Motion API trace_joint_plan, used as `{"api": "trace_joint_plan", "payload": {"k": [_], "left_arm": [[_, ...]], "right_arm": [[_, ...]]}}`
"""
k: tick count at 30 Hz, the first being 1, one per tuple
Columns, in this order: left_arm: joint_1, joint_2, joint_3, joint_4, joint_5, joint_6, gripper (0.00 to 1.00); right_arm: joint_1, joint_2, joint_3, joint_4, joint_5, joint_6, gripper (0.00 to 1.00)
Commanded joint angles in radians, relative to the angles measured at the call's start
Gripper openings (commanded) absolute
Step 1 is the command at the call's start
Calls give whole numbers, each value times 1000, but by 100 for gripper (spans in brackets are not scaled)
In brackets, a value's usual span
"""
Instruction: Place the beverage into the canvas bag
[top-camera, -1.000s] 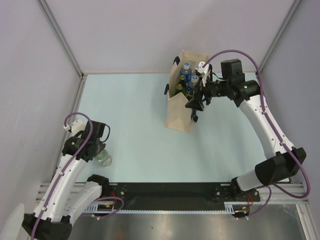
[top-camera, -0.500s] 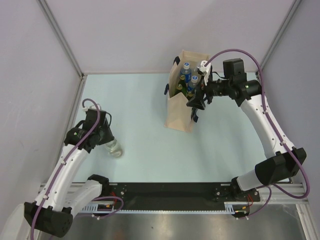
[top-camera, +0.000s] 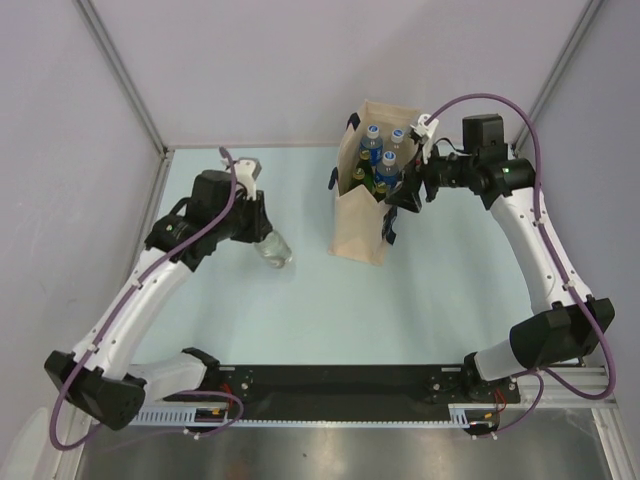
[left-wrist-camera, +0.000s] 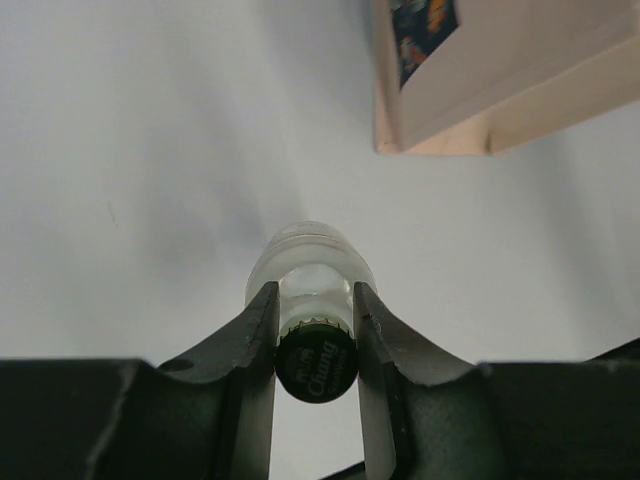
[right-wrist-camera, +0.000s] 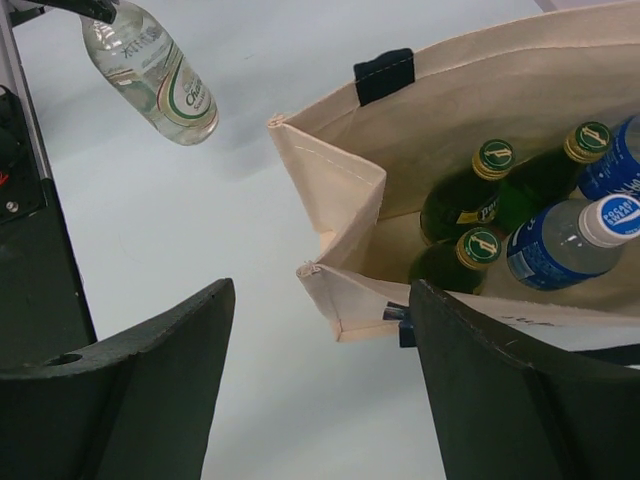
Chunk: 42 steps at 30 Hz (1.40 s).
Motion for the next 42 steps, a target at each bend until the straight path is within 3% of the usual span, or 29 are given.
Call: {"api": "trace_joint_plan", "payload": {"k": [1,11,20,25,32,35,42], "left_arm": [[-73,55,204,182,35,70,0],[-160,216,510,189,24,95,0],[-206,333,746,201,6,87,0],[-217,410,849,217,6,73,0],[-228,497,989,223,3,75,0],[-229,531,1035,226,1,75,0],[-238,585,1078,269,19,46,0]], "right_arm": [[-14,-42,14,19,-12,6,76],[70,13,-43,86,78,-86,86],[80,85,-86,117,23,-269,83],[86,122,-89,122,8,-310,70],[110,124,-97,56,-48,-425,32],[127,122,-103,30,-54,-465,22],[144,116,-107,-21,-69,-551,12]]}}
